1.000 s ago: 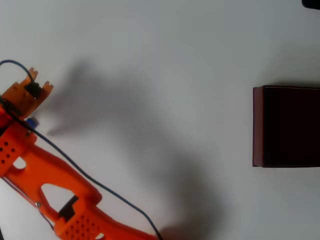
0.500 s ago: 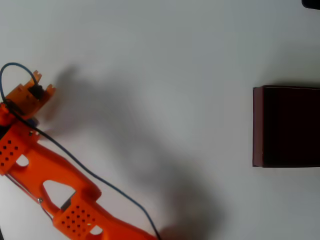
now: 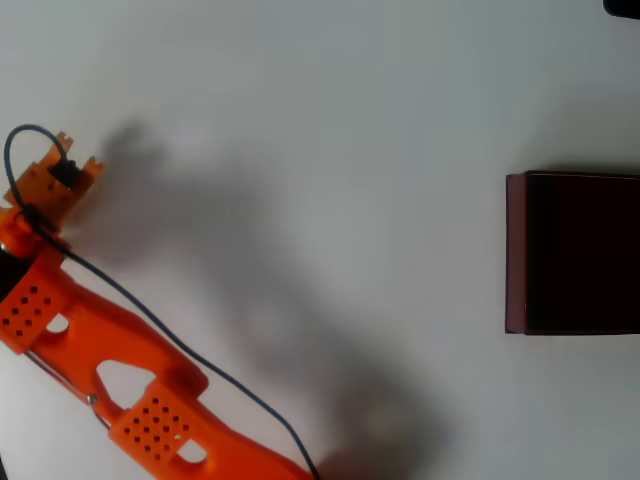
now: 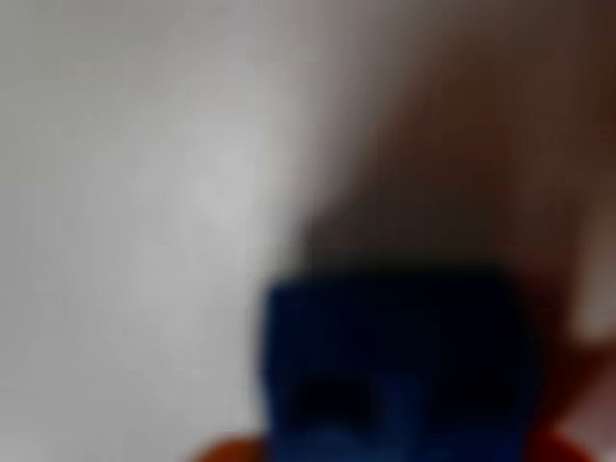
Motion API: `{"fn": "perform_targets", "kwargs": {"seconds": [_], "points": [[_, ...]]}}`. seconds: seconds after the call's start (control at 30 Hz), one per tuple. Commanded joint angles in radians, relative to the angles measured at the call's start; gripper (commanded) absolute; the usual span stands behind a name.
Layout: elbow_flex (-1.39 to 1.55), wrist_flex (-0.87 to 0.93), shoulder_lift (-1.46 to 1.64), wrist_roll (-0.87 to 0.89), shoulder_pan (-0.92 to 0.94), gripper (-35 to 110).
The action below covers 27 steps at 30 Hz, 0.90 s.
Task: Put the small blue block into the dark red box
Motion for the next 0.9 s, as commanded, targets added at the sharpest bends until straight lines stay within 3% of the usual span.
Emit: {"fn": "perform_targets", "kwargs": {"seconds": [0.0,0.2,0.53,0.67,0.87], "points": [[-0.031,0.021,-0.002,-0.011,-0.003,0],[0.061,0.031,0.094,-0.109,0.031,0],[1.170,0.029,0.991,-0.476,0.265,1],[1.396,0.028,1.204,-0.699,0.425,1],[1.483,0.025,1.330,-1.155,0.716,1]]}}
